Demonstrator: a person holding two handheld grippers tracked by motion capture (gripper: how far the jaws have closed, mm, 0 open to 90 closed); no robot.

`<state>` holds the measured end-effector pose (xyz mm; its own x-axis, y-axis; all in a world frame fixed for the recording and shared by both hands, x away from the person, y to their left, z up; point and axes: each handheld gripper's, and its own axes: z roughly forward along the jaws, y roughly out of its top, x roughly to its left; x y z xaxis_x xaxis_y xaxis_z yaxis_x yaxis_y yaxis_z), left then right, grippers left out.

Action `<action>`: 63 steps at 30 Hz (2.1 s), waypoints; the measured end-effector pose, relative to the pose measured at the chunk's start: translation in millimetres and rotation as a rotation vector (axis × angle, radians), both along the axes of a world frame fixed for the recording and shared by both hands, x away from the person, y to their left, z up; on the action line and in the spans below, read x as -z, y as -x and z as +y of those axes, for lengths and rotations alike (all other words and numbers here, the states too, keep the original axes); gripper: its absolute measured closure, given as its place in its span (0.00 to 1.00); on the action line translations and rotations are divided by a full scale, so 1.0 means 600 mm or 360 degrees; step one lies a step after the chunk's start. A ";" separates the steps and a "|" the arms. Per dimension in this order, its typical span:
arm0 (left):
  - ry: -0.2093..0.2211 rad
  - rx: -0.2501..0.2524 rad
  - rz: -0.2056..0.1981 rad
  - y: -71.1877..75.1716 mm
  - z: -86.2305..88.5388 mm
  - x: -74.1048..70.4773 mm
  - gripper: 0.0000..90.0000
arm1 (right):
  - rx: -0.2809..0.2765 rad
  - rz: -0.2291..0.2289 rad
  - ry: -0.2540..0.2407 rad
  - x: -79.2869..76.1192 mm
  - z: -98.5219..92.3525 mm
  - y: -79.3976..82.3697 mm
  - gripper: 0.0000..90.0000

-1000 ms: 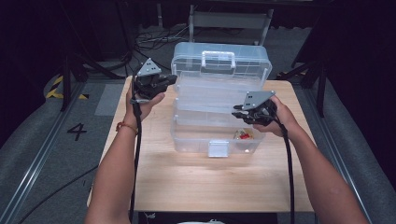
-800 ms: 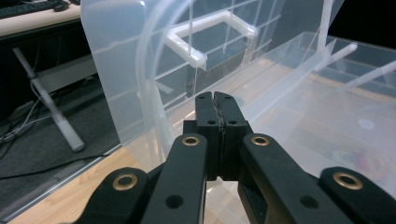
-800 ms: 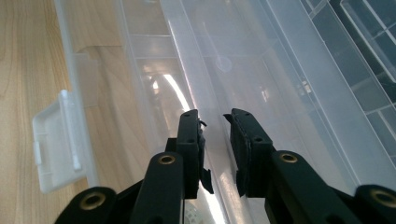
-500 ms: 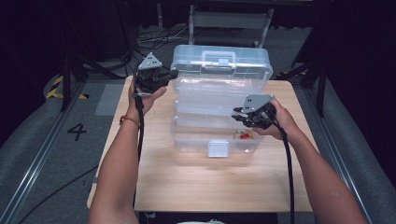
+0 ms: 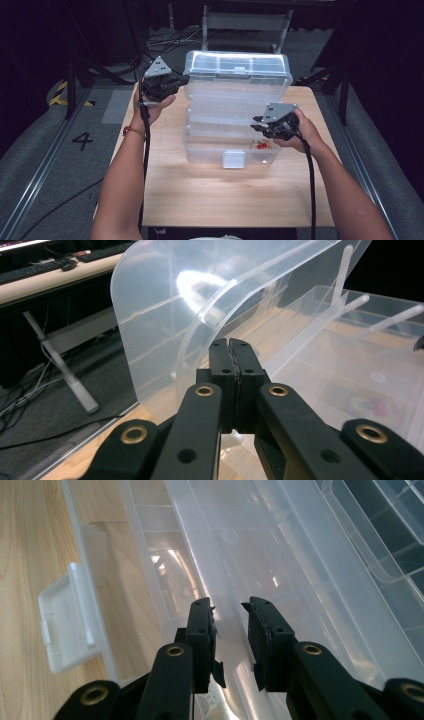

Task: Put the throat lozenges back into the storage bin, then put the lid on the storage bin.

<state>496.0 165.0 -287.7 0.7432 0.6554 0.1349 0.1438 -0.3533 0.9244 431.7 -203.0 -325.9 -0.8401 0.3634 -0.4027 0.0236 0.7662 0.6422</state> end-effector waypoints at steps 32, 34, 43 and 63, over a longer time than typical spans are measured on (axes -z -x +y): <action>-0.0150 0.0094 -0.0047 0.044 -0.008 0.011 1.00 | 0.0075 0.0058 -0.0162 0.000 -0.068 0.026 0.88; -0.0156 0.0101 -0.0056 0.047 -0.006 0.010 1.00 | 0.0070 0.0055 -0.0182 -0.001 -0.074 0.030 0.88; -0.0168 0.0130 -0.0038 0.060 -0.004 0.021 1.00 | 0.0108 0.0056 -0.0280 0.002 -0.111 0.046 0.88; -0.0166 0.0125 -0.0035 0.086 -0.004 0.028 1.00 | 0.0238 0.0051 -0.0386 0.024 -0.168 0.071 0.84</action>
<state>444.2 162.5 -304.5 0.7879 0.5766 0.2164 0.0916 -0.4572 0.8846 389.4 -304.0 -340.4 -0.7809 0.5667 -0.2627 0.1481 0.5766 0.8035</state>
